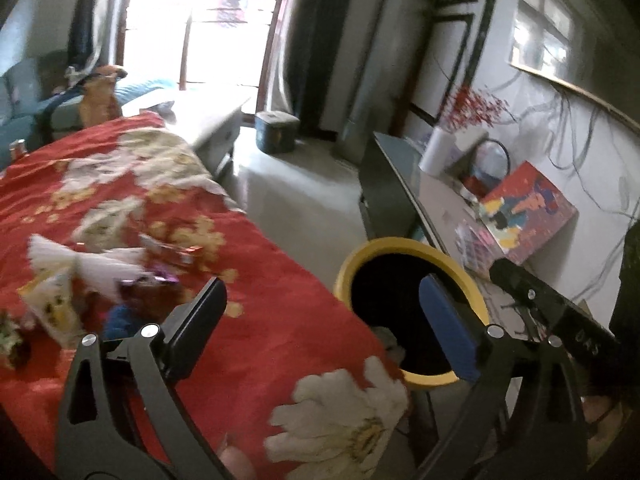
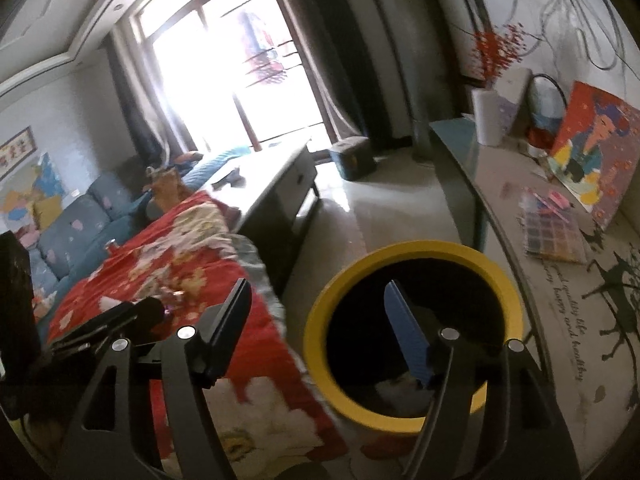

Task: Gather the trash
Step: 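Open both tools to drop the bag and foam net into the bin, then move both tools back to the bedspread toward the remaining trash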

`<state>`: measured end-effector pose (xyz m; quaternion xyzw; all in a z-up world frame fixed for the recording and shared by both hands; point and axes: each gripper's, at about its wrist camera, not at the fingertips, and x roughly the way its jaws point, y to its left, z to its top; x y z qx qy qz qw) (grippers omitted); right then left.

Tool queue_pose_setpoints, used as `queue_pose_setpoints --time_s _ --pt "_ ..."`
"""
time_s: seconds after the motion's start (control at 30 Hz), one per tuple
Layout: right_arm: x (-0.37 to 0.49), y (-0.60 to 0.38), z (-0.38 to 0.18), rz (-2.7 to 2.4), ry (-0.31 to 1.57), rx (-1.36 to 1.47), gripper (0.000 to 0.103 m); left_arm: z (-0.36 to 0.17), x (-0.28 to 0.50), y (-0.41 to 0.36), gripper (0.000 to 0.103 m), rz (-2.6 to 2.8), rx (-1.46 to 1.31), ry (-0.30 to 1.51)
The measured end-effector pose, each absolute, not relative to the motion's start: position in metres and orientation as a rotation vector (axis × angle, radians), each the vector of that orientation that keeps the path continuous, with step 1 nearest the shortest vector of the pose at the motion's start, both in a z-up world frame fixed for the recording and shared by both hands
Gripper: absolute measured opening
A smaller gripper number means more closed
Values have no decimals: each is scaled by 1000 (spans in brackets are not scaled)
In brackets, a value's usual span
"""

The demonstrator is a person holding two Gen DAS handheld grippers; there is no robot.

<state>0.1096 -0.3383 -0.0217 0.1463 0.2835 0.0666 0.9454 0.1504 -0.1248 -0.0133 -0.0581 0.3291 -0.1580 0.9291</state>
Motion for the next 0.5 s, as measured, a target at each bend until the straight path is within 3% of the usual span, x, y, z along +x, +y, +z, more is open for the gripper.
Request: queue_pose_setpoints --time_s 0.5 --pt "111 -240 -4 335 583 187 71 7 133 -36 90 -127 -183 587"
